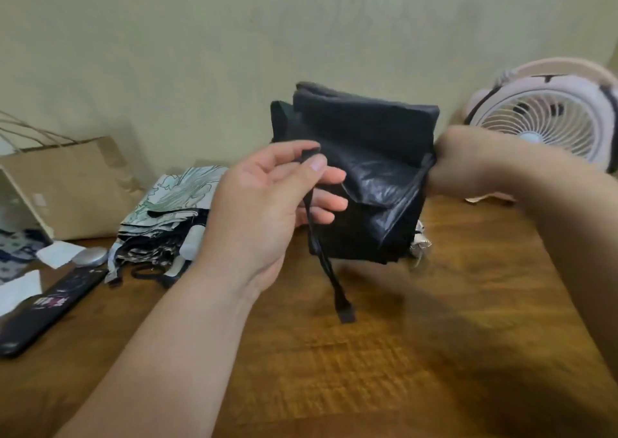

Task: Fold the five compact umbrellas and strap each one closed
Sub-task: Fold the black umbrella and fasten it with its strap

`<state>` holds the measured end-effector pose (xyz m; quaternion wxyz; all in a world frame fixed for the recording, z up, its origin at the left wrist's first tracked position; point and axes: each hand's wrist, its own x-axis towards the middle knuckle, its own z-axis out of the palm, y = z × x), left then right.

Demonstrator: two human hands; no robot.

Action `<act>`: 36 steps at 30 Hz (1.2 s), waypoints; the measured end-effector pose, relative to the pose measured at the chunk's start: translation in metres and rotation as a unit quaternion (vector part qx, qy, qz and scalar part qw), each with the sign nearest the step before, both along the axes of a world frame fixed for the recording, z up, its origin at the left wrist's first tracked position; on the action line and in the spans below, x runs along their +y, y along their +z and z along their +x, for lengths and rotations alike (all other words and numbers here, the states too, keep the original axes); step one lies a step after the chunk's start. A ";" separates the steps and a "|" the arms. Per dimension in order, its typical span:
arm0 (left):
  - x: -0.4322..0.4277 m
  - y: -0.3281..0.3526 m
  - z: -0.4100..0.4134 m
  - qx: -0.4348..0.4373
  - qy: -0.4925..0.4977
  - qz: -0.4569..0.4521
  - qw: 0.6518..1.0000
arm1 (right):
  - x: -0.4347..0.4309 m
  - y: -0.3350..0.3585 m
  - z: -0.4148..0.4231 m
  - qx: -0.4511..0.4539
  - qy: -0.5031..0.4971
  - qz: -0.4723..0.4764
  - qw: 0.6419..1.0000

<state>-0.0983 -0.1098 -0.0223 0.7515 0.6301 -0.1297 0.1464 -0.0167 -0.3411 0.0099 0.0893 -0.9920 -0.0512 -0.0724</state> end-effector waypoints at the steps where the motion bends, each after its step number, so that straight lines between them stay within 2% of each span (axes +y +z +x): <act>1: -0.001 0.012 0.000 -0.019 0.006 0.000 1.000 | 0.000 0.018 0.003 -0.060 -0.011 -0.019 0.998; 4: -0.002 0.034 0.001 -0.020 0.008 -0.030 0.999 | 0.002 0.044 0.009 -0.172 -0.012 -0.068 0.983; 8: 0.006 0.014 -0.016 0.090 -0.017 -0.092 0.992 | 0.013 0.009 -0.002 -0.176 -0.018 -0.120 0.977; 12: 0.016 -0.045 -0.057 0.218 -0.022 -0.089 0.972 | 0.024 -0.077 -0.025 -0.049 0.046 -0.165 0.984; 15: 0.020 -0.080 -0.085 0.276 -0.013 -0.084 0.957 | 0.029 -0.120 -0.037 0.067 0.067 -0.145 0.985; 18: 0.024 -0.092 -0.100 0.286 -0.004 -0.080 0.955 | 0.027 -0.127 -0.033 0.128 0.087 -0.137 0.978; 22: 0.024 -0.088 -0.105 0.266 -0.001 -0.075 0.961 | 0.015 -0.118 -0.025 0.304 0.141 -0.038 0.941; 26: 0.022 -0.084 -0.101 0.272 0.002 -0.077 0.959 | 0.005 -0.114 -0.017 0.357 0.200 0.007 0.913; 30: 0.023 -0.086 -0.098 0.276 0.016 -0.067 0.959 | -0.008 -0.106 -0.018 0.440 0.197 0.072 0.873; 36: 0.020 -0.088 -0.095 0.282 0.015 -0.066 0.957 | -0.019 -0.105 -0.028 0.470 0.224 0.206 0.829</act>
